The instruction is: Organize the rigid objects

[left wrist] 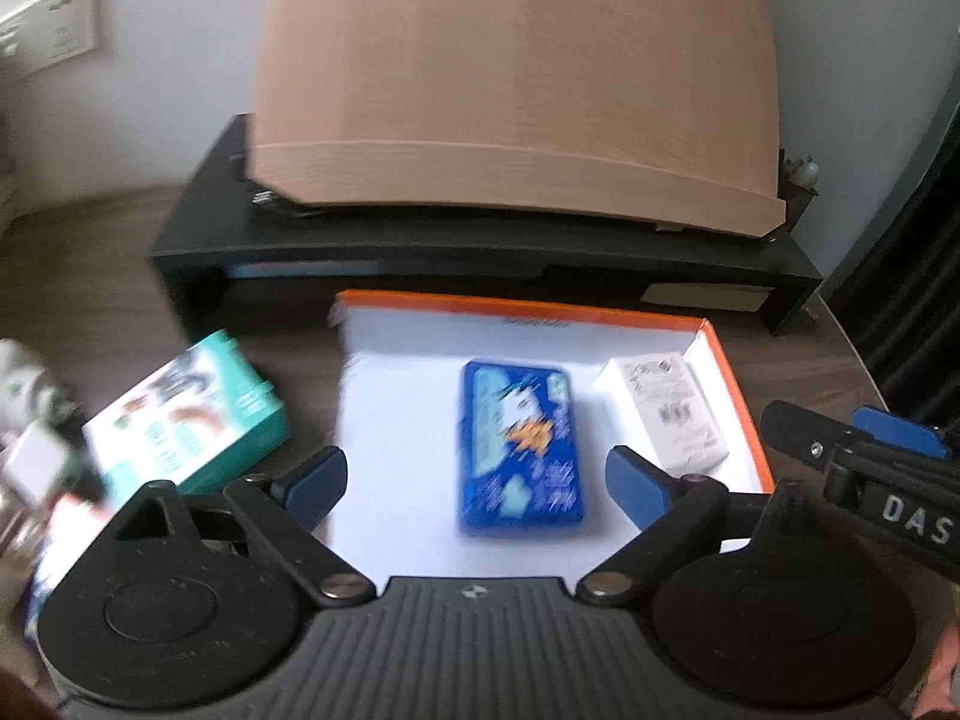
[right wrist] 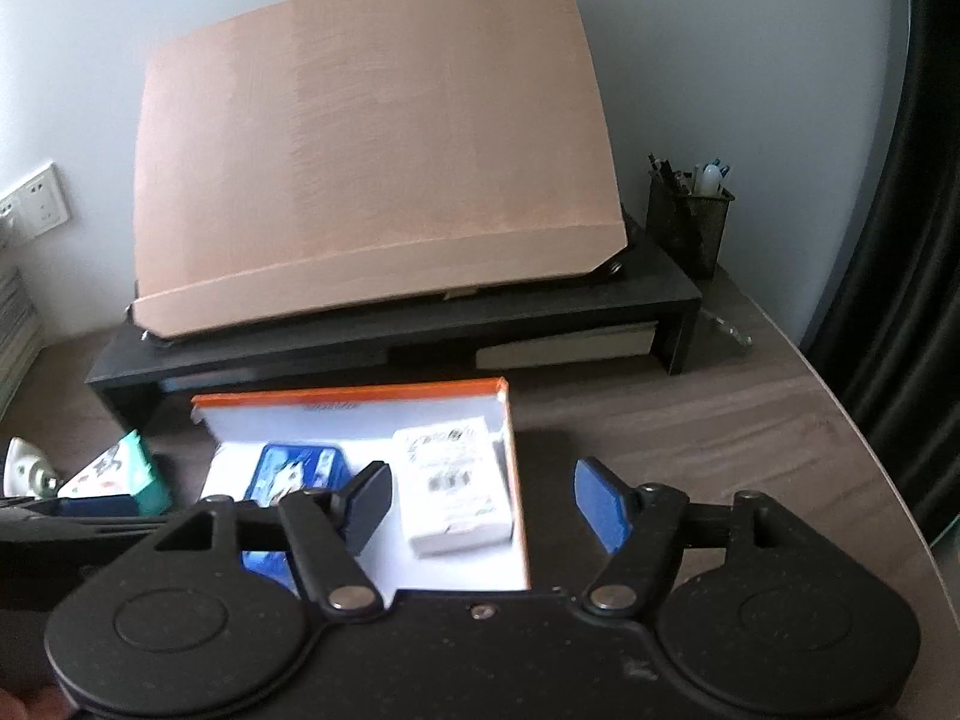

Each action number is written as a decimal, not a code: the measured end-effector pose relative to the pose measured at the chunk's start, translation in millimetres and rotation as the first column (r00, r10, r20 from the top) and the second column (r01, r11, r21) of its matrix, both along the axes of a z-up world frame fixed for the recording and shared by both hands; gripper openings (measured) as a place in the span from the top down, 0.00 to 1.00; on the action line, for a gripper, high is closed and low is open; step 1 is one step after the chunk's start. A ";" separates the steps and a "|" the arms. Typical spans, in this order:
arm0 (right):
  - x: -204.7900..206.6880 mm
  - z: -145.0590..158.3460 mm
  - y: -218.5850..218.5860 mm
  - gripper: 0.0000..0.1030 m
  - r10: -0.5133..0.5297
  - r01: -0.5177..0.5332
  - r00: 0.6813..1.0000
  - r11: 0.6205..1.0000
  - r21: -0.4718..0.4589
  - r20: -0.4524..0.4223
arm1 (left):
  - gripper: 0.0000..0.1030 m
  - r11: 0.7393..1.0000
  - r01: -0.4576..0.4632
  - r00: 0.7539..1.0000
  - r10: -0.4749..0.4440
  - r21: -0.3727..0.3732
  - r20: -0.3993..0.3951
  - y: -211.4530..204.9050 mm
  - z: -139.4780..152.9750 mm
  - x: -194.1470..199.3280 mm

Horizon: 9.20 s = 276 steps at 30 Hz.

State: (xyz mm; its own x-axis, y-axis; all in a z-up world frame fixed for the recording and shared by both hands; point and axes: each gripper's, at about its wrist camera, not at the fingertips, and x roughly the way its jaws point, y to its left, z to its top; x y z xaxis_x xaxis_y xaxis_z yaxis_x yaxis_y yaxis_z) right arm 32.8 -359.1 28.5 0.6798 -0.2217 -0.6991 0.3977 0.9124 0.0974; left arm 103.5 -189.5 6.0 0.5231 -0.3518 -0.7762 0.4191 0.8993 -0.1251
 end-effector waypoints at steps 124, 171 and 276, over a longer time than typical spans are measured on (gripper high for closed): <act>-80.0 13.7 93.0 0.31 0.033 -0.030 0.998 0.997 -0.066 0.051 | 0.68 0.986 0.075 0.996 -0.066 -0.150 0.061 102.3 17.4 -69.5; -91.2 13.4 62.8 0.31 0.012 -0.010 0.998 1.000 -0.028 0.062 | 0.68 0.990 0.096 0.994 -0.089 -0.106 0.070 53.5 19.7 -76.3; -80.4 6.6 51.6 0.31 -0.009 0.010 0.999 1.000 -0.004 0.052 | 0.68 0.990 0.112 0.992 -0.107 -0.089 0.063 48.7 15.4 -70.8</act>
